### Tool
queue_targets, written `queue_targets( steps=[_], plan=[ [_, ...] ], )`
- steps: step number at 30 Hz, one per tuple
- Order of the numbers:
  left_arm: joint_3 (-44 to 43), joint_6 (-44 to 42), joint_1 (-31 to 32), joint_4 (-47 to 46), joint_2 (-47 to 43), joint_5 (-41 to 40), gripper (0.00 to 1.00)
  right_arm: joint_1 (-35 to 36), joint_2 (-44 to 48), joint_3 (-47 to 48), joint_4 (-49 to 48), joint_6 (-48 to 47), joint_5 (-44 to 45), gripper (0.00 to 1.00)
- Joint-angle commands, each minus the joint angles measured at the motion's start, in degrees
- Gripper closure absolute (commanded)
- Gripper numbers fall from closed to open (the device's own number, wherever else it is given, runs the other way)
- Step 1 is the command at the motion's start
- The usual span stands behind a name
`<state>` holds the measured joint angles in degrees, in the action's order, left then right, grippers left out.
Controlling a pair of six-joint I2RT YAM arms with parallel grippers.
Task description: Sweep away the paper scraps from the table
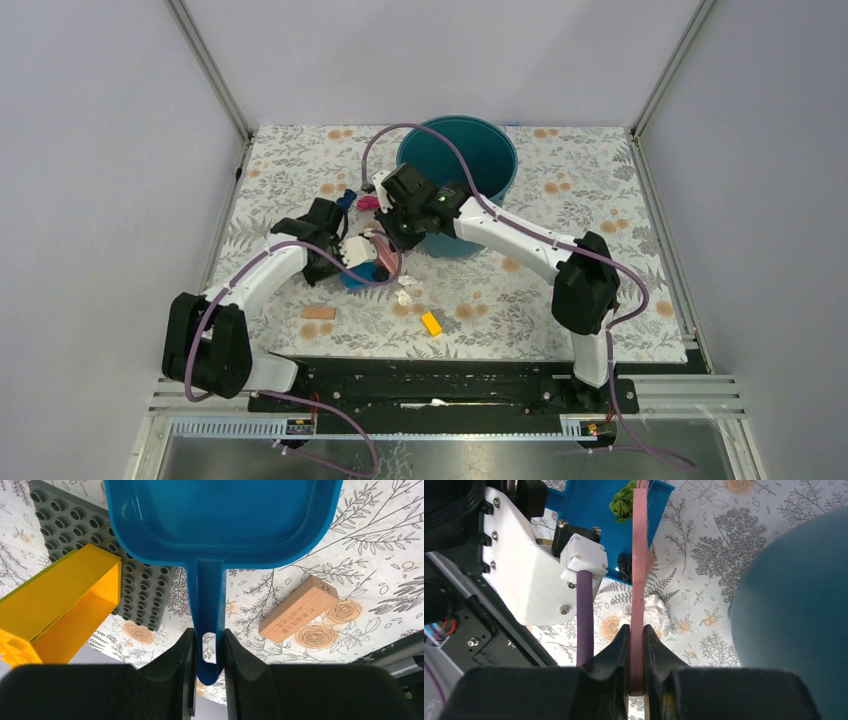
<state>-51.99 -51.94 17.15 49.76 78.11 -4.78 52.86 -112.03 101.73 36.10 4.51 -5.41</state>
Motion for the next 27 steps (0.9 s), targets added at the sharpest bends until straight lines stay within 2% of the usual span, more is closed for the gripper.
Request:
queue_targets(
  steps=[1, 8, 15, 21, 27],
  plan=[
    [0.5, 4.3, 0.3, -4.6, -3.2, 3.7, 1.0, -0.2, 2.7, 2.9, -1.0, 1.9, -7.5, 1.0],
    [5.4, 7.5, 0.3, -5.8, -11.0, 8.1, 1.0, -0.8, 5.3, 3.1, -0.5, 1.4, -6.5, 1.0],
    [11.7, 8.4, 0.2, -4.2, -21.3, 9.3, 1.0, -0.7, 7.9, 5.9, 5.6, -3.2, -4.1, 1.0],
    [13.2, 5.5, 0.3, 0.4, -24.1, 9.2, 1.0, -0.8, 10.0, 4.2, 11.1, -6.2, -0.3, 1.0],
    [12.8, 0.6, 0.2, 3.7, -22.6, 8.1, 1.0, -0.8, 10.1, 7.3, 15.7, -6.4, 2.5, 1.0]
  ],
)
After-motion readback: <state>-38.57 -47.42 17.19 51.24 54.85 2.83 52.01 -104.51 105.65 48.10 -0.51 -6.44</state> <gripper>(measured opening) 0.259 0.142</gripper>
